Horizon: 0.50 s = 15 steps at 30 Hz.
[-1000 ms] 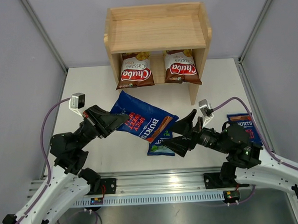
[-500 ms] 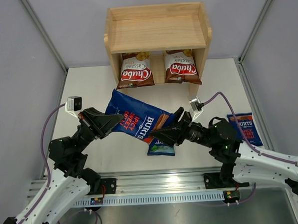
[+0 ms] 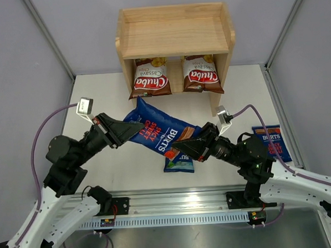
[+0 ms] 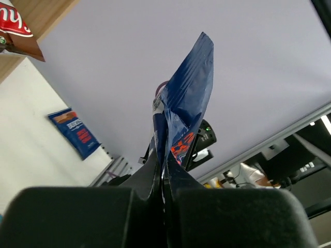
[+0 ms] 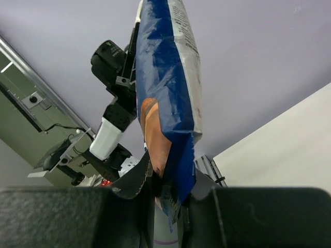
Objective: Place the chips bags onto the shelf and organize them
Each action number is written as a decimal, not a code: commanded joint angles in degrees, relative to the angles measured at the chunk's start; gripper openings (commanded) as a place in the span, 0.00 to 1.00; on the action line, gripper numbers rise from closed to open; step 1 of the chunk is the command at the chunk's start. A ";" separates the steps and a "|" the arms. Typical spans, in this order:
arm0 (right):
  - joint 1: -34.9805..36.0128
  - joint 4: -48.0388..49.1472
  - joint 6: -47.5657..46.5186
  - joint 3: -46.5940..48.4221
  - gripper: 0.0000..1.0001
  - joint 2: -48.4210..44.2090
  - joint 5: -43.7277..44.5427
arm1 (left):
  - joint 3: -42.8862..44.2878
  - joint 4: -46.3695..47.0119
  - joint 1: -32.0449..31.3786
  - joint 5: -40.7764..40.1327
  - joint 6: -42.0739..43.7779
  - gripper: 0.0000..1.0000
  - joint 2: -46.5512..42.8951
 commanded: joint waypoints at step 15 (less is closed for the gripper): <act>0.24 -17.63 11.85 7.15 0.00 -3.43 26.60 | 13.44 -21.29 1.04 -24.01 19.25 0.93 -1.68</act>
